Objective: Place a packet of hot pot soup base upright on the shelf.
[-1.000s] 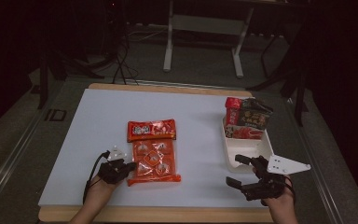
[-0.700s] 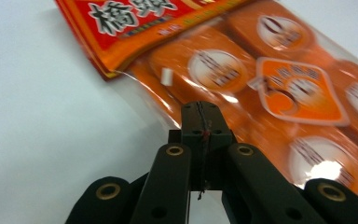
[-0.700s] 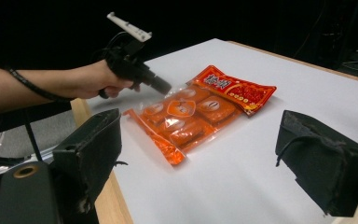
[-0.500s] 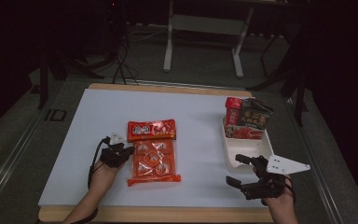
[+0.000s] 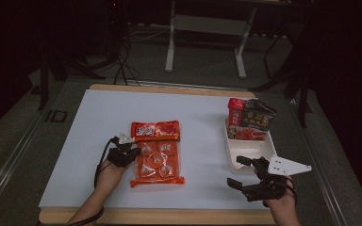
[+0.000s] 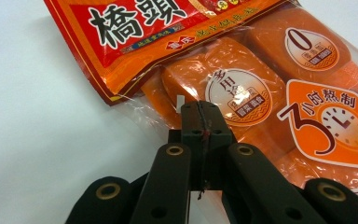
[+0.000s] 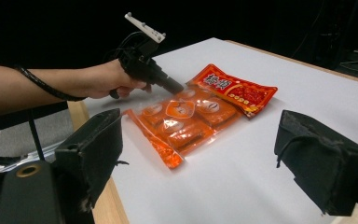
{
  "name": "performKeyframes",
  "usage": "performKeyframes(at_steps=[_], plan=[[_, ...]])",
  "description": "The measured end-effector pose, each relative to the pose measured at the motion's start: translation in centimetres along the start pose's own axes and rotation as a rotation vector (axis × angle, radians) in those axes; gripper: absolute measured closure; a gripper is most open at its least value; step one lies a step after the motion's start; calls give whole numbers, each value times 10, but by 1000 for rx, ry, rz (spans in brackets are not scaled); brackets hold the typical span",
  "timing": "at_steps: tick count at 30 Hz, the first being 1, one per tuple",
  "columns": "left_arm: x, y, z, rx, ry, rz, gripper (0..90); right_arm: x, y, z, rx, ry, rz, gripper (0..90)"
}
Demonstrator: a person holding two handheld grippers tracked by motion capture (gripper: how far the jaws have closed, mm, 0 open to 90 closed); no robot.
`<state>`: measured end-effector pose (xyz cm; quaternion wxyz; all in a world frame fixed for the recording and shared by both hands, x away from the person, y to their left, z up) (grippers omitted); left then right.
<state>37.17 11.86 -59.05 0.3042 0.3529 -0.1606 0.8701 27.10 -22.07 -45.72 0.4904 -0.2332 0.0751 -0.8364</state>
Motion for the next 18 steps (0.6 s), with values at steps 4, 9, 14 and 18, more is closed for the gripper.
performKeyframes(at_steps=[4, 9, 14, 18], plan=[[-6, 10, 7, -12, -7, -14, 900, -2, 0, -2, 0, -8, 4, 148], [-11, 30, 16, -48, -3, -52, 900, -2, -1, -2, -2, -9, 8, 148], [-17, 51, 25, -79, 7, -90, 900, -1, -1, -2, -4, -6, 6, 148], [-21, 64, 30, -91, 12, -119, 900, 0, -1, -2, -4, -3, 8, 148]])
Point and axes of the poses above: each handheld gripper's, and its own axes: x roughly backward along the jaws, z roughly out of its top, y roughly to its right, the point moved 8 cm from there along -x, roughly forward along the jaws, and after that the axes turned 14 degrees about -x, right-handed, at the moved point
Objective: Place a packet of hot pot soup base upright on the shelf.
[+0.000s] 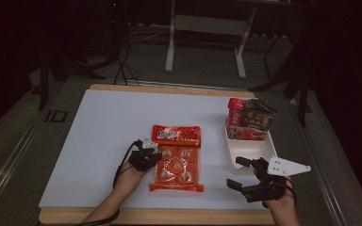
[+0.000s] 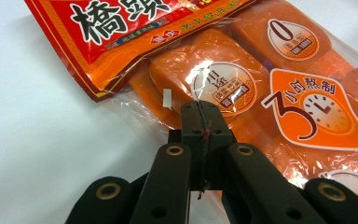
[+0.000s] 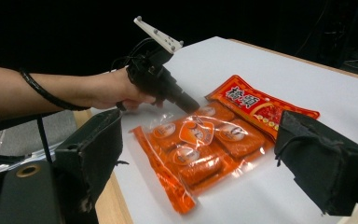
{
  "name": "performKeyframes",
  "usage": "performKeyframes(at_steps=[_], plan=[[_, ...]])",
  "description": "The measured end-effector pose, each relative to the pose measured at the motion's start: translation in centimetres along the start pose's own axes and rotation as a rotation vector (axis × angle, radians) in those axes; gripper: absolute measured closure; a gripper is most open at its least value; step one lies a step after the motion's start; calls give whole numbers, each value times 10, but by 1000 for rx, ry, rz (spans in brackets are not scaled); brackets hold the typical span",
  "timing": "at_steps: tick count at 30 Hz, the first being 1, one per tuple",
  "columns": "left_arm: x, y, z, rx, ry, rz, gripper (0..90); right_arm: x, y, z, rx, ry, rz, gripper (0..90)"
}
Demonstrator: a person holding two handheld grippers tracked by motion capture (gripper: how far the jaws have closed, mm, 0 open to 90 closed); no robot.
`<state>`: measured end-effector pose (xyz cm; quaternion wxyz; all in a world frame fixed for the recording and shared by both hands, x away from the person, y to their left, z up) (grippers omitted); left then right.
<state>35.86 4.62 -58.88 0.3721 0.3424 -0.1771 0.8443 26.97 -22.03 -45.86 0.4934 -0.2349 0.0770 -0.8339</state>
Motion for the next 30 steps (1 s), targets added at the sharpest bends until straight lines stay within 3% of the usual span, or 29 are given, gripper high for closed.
performKeyframes(at_steps=[5, 10, 17, 21, 25, 27, 28, 29, 30], plan=[[-6, 10, 6, -7, 3, -22, 900, 0, -1, 1, -28, 21, 32, 150], [-10, 17, 12, -30, -1, -31, 900, 1, -5, 3, -6, 30, 31, 142], [-8, 16, 11, -11, 18, -41, 900, 0, -1, 0, 28, 14, -10, 146], [-3, 14, 14, -24, 48, -33, 878, 2, 2, 1, 42, 28, -39, 145], [4, 8, 21, -9, 92, -18, 764, 3, 5, 0, 52, 33, -72, 140], [5, 7, 22, 0, 92, -19, 610, 3, 5, 0, 55, 33, -74, 140], [5, 7, 22, 0, 92, -19, 610, 3, 5, 0, 60, 32, -76, 140], [10, 2, 27, 45, 135, -39, 544, 4, 5, 1, 80, 37, -93, 137], [10, 2, 27, 45, 135, -39, 503, 4, 5, 1, 78, 33, -96, 136]])
Point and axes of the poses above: each handheld gripper's, and its own axes: x roughly backward along the jaws, z roughly out of its top, y roughly to its right, the point moved 8 cm from there along -x, roughly forward along the jaws, and after that the axes turned 14 degrees about -x, right-handed, at the moved point
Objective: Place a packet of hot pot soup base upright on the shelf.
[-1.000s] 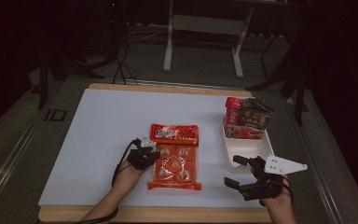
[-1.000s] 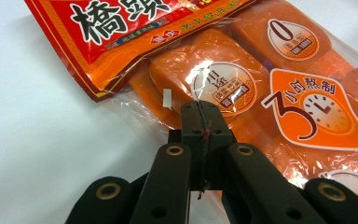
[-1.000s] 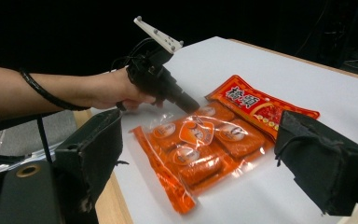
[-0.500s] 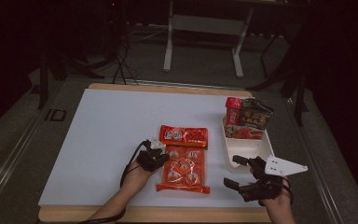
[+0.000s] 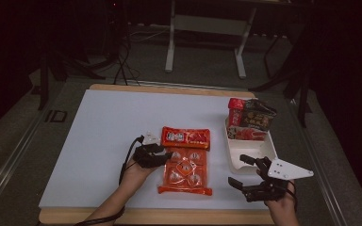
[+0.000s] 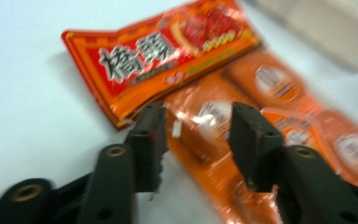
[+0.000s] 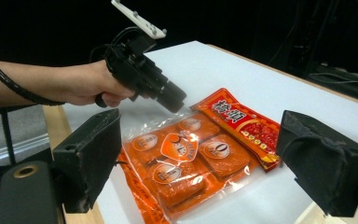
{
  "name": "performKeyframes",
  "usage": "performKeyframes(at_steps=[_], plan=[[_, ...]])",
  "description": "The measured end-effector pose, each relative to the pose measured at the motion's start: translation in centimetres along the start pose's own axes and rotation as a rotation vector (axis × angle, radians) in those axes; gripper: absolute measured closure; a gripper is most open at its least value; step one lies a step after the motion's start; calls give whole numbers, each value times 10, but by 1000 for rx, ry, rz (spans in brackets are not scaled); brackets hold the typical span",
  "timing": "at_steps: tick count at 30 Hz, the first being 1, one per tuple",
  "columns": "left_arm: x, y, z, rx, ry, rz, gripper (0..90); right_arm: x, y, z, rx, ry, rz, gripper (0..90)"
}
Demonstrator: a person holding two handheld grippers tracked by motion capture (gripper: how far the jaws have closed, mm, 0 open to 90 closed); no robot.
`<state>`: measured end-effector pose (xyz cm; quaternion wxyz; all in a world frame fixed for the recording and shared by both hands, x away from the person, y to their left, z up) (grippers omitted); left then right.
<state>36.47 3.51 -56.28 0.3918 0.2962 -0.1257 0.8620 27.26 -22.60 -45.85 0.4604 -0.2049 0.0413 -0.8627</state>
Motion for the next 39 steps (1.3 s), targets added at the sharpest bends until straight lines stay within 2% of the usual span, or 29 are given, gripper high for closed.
performKeyframes(at_steps=[2, 4, 5, 6, 8, 10, 11, 14, 16, 17, 18, 19, 20, 22, 23, 24, 26, 27, 31, 33, 35, 39], plan=[[3, -4, 3, 8, 30, -17, 453, 0, 1, 0, 14, 3, -19, 137], [3, -4, 3, 8, 30, -17, 449, 1, 2, 0, 16, 3, -26, 137], [4, -7, 5, 12, 37, -9, 387, 1, 2, 0, 14, 11, -29, 136], [4, -12, 5, 27, 31, 4, 376, 1, 2, 0, 13, 14, -32, 136], [3, -17, 6, 45, 36, -6, 341, 2, 1, 2, 13, 30, -35, 127], [1, -23, 6, 56, 13, 0, 288, 3, 0, 4, 14, 45, -32, 114], [1, -23, 6, 56, 13, 0, 285, 4, -1, 4, 19, 50, -38, 113], [-2, -34, 8, 76, 22, 25, 285, 4, -2, 4, 18, 39, -21, 114], [-2, -34, 8, 76, 22, 25, 285, 3, -1, 3, 23, 37, -21, 114], [-8, -42, 9, 74, 17, 31, 285, 1, -2, 1, 43, 30, -7, 116], [-10, -44, 9, 75, 17, 30, 285, 1, -2, 0, 60, 23, -19, 126], [-10, -44, 9, 75, 17, 30, 285, 1, -2, 0, 60, 23, -19, 126], [-15, -49, 10, 77, 19, 40, 285, -1, -5, 0, 82, 23, -12, 129], [-17, -51, 10, 80, 17, 35, 285, -1, -5, 0, 86, 21, -11, 128], [-20, -54, 10, 80, 11, 48, 285, -1, -7, 0, 94, 24, -7, 129], [-22, -55, 10, 84, 8, 43, 285, -1, -9, 1, 103, 35, 2, 129], [-27, -58, 10, 90, -5, 58, 285, 0, -9, 2, 107, 38, -8, 129], [-29, -58, 10, 94, -4, 47, 285, 0, -9, 2, 97, 34, -3, 128], [-39, -61, 8, 94, -29, 55, 285, 0, -7, 0, 53, 23, -16, 108], [-43, -63, 7, 99, -31, 55, 285, 0, -6, 1, 41, 27, -50, 103], [-46, -65, 6, 100, -39, 53, 285, 2, -7, 2, 33, 36, -35, 103], [-52, -68, 2, 88, -58, 35, 285, -1, -8, -1, 45, 11, -43, 104]])
Point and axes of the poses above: each handheld gripper's, and its own axes: x roughly backward along the jaws, z roughly out of its top, y roughly to its right, the point moved 8 cm from there along -x, roughly forward along the jaws, and after that the axes turned 14 degrees about -x, right-handed, at the moved point
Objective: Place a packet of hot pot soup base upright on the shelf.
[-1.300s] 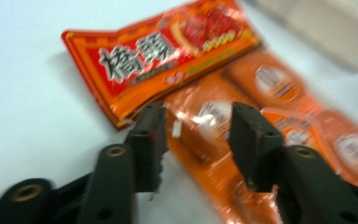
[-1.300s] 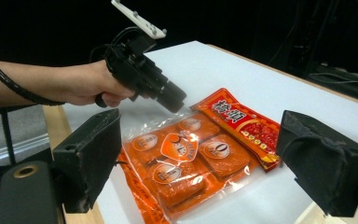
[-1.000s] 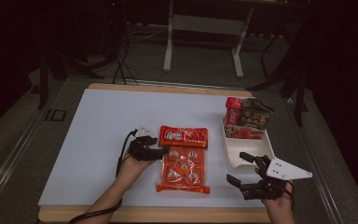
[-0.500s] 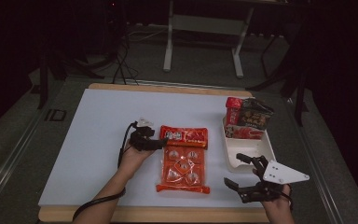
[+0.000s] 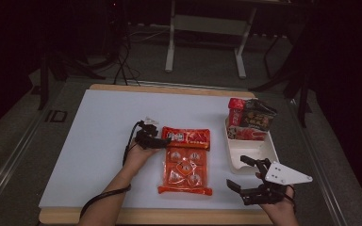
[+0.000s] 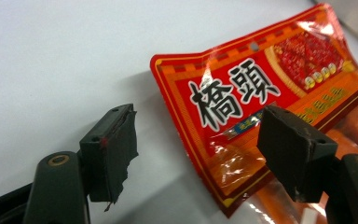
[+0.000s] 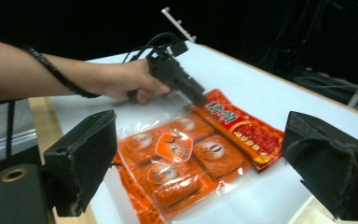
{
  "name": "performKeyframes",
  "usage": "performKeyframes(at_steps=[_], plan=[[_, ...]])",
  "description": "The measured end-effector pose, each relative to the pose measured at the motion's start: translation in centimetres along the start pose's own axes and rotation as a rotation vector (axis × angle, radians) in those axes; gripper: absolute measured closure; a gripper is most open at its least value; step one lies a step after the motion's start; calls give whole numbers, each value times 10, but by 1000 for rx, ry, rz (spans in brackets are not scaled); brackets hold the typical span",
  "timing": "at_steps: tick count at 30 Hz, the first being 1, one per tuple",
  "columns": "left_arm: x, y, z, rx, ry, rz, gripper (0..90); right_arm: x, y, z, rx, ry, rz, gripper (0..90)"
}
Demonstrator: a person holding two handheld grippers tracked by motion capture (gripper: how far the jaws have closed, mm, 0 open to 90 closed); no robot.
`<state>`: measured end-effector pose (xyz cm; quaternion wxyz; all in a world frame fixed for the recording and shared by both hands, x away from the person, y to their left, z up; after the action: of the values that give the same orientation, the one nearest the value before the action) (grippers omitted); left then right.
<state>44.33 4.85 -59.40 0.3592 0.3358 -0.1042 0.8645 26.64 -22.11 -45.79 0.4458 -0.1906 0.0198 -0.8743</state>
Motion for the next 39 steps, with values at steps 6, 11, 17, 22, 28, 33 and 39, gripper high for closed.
performKeyframes(at_steps=[6, 11, 17, 22, 28, 33, 39], plan=[[-4, 0, 0, -42, -9, -39, 386, -5, -3, -4, 2, -27, 9, 104], [-4, 0, 1, -19, -9, -89, 493, -3, -3, -3, -1, -24, 8, 106], [-8, 5, 4, -16, -22, -130, 644, -4, -2, -3, -11, -30, 13, 108], [-12, 10, 7, -26, -62, -101, 754, -5, -2, -4, -12, -33, 15, 108], [-11, 15, 10, -78, -99, -40, 888, -6, -2, -5, -14, -40, 15, 109], [-5, 17, 12, -81, -67, -18, 896, -6, 0, -5, -27, -40, 11, 130], [6, 22, 21, -114, -15, 14, 900, -5, 1, -4, -31, -30, 9, 109]])
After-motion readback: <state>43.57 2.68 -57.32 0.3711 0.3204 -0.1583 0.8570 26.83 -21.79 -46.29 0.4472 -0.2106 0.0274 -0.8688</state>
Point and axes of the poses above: each handheld gripper's, and its own axes: x roughly backward along the jaws, z roughly out of its top, y roughly to its right, the point moved 8 cm from there along -x, roughly forward along the jaws, and after that the axes turned 14 degrees about -x, right-handed, at the moved point
